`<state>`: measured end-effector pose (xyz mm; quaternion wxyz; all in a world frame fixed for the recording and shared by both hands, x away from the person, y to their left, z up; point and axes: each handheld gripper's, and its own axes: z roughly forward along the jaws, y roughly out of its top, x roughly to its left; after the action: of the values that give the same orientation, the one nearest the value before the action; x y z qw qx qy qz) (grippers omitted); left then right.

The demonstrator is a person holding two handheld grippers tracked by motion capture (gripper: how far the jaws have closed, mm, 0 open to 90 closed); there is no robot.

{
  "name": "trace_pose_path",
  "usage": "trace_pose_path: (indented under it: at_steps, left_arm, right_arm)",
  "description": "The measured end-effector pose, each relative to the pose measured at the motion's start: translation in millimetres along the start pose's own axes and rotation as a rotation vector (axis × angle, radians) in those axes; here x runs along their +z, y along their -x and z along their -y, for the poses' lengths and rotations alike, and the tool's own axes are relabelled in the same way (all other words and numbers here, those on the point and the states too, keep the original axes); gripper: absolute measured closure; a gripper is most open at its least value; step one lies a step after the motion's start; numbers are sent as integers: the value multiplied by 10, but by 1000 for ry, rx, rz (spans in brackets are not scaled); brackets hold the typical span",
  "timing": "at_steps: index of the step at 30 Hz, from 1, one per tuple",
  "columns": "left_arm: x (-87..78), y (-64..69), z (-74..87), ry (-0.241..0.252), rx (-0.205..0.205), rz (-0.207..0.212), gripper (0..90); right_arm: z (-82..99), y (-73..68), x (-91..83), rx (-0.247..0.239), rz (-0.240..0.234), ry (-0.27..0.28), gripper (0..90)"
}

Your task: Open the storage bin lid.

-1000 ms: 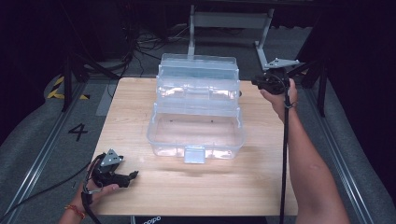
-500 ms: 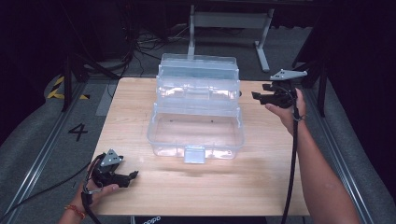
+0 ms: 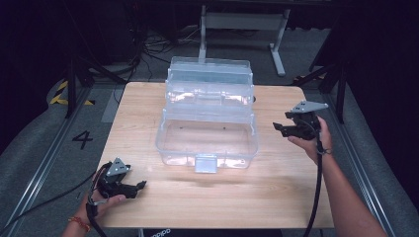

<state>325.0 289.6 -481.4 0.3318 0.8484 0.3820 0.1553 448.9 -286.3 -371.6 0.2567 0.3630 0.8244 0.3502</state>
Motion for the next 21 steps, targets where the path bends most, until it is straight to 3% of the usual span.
trace_pose_path:
  at_steps: [9,15,21]
  left_arm:
    - [4,5,-3,-3,-10,7,132]
    - [6,8,-3,-3,-14,7,132]
    - [4,9,-3,-3,-13,2,131]
  right_arm:
    - [389,-45,-97,8,-17,-34,347]
    - [679,-113,-111,-20,7,-62,338]
    - [934,-166,-165,2,-8,-62,324]
